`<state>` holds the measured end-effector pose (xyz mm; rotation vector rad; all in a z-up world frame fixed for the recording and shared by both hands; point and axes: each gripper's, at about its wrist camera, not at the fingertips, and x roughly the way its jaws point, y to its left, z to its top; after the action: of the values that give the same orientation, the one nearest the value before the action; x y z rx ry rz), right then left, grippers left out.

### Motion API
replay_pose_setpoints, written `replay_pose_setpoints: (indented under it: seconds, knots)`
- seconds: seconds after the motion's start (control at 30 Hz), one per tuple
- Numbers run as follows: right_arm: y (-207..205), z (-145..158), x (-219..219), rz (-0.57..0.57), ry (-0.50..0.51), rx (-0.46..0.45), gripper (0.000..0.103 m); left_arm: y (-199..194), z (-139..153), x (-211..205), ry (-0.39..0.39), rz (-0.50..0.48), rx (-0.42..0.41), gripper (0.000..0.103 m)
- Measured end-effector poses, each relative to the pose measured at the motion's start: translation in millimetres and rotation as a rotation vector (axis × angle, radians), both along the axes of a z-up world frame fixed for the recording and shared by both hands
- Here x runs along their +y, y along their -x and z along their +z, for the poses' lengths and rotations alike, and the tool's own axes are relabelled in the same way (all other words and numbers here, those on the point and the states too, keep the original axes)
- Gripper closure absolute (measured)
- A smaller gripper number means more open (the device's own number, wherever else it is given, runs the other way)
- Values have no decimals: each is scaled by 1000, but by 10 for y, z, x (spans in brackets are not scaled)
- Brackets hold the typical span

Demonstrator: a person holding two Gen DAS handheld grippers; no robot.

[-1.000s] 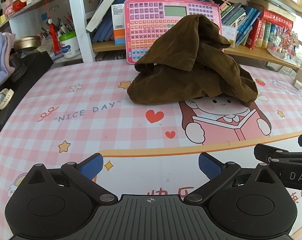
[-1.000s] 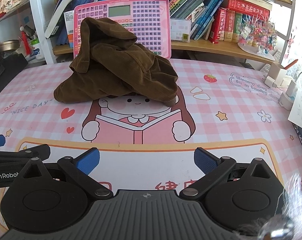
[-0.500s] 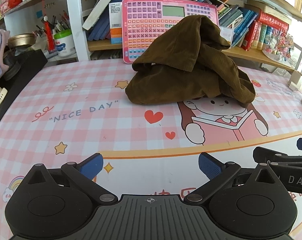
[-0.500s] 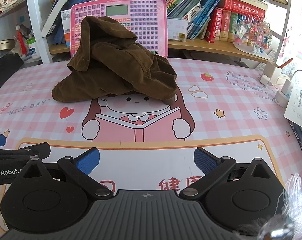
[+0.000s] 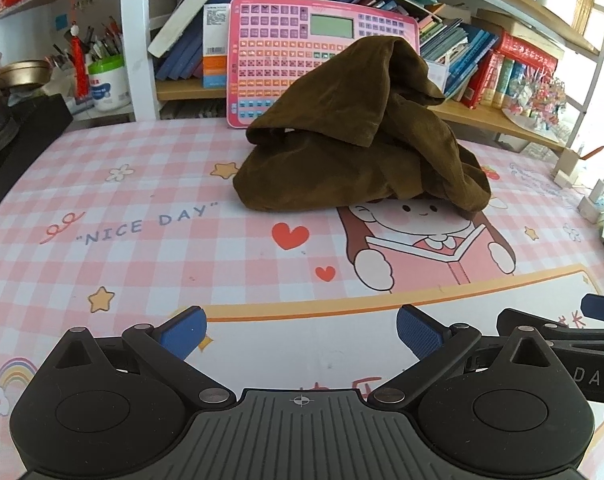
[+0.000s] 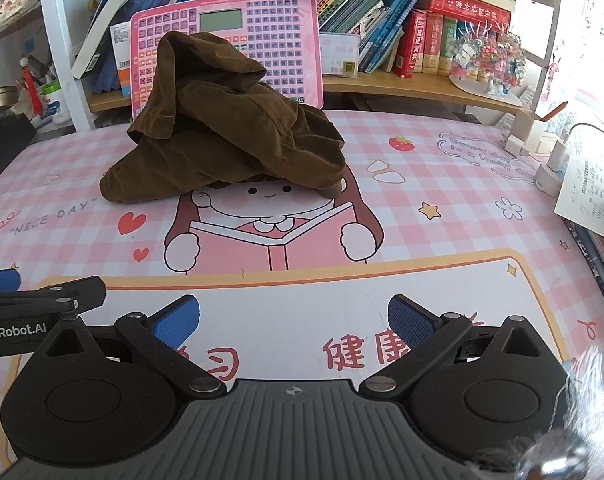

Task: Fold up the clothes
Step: 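Grasp the brown corduroy garment with both grippers and lift it up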

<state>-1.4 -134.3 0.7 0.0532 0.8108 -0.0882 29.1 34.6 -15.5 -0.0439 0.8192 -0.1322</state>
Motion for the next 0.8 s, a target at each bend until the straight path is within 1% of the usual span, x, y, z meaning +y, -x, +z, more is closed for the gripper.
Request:
replay_pose_setpoints:
  seconds: [0.13, 0.3, 0.57, 0.67, 0.73, 0.8]
  knots:
    - [12, -10, -39, -3, -7, 0, 1, -12, -16, -50, 0, -4, 7, 1]
    - [-25, -33, -129, 8, -25, 3, 1, -46, -13, -160, -18, 8, 17, 1]
    - [-183, -54, -373, 42, -76, -12, 1, -118, 58, -384, -85, 42, 4, 1]
    - [-248, -78, -461, 55, -111, -10, 1, -192, 131, -444, -124, 18, -34, 1]
    - [-294, -88, -543, 48, -146, -7, 1, -310, 237, -474, -167, 9, -85, 1]
    - [-344, -96, -632, 38, -186, -3, 1, -479, 357, -502, -186, 6, -129, 1]
